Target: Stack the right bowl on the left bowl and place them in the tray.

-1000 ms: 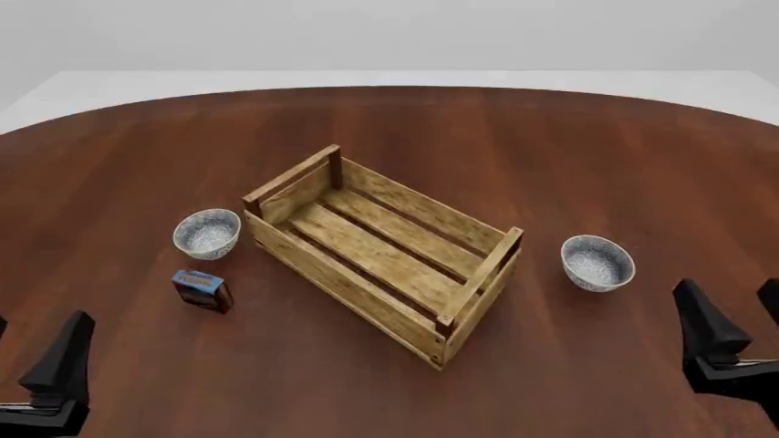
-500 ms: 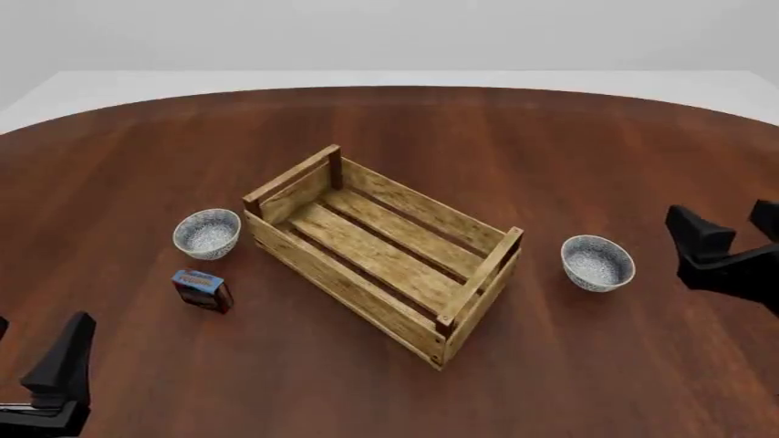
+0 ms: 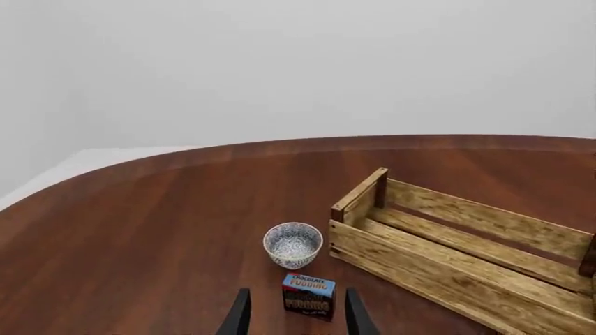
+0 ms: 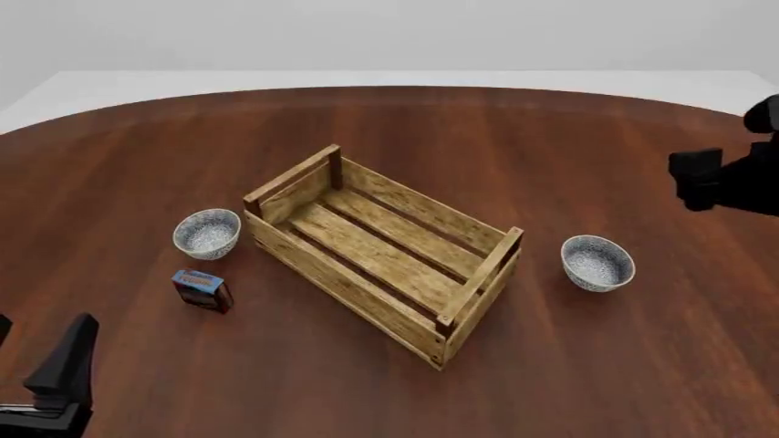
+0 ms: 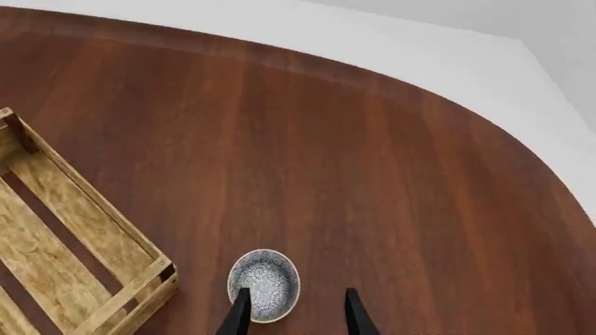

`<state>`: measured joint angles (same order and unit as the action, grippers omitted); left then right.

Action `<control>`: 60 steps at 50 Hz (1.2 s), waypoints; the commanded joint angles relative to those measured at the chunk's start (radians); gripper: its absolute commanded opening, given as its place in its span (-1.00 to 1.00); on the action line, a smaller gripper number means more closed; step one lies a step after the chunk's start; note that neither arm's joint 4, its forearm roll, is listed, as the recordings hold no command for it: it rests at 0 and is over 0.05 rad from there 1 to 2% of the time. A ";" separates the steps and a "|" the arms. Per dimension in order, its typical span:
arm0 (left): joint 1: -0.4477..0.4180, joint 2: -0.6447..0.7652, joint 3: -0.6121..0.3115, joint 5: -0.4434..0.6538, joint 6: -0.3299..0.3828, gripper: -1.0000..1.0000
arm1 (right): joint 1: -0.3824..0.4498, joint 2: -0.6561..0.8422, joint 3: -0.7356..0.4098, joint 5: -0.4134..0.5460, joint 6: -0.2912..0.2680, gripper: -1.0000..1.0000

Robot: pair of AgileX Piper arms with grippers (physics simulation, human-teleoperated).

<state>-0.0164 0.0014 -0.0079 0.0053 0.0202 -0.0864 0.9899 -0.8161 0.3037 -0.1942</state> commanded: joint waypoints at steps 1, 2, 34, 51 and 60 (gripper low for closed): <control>-0.005 0.000 0.006 -0.002 -0.002 1.00 | -0.058 0.153 -0.161 0.097 -0.051 1.00; -0.007 0.000 0.006 -0.002 -0.004 1.00 | -0.064 0.164 -0.171 0.101 -0.058 1.00; -0.002 0.001 0.008 0.010 0.001 1.00 | -0.111 0.478 -0.293 0.132 -0.112 1.00; -0.004 0.000 0.008 0.012 -0.003 1.00 | -0.096 0.559 -0.253 0.076 -0.083 1.00; -0.002 0.000 0.008 0.010 -0.003 1.00 | -0.091 0.605 -0.236 0.042 -0.064 1.00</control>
<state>-0.0194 0.0012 -0.0003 0.0151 0.0183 -0.1822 1.5469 -1.0694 0.3781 -0.2757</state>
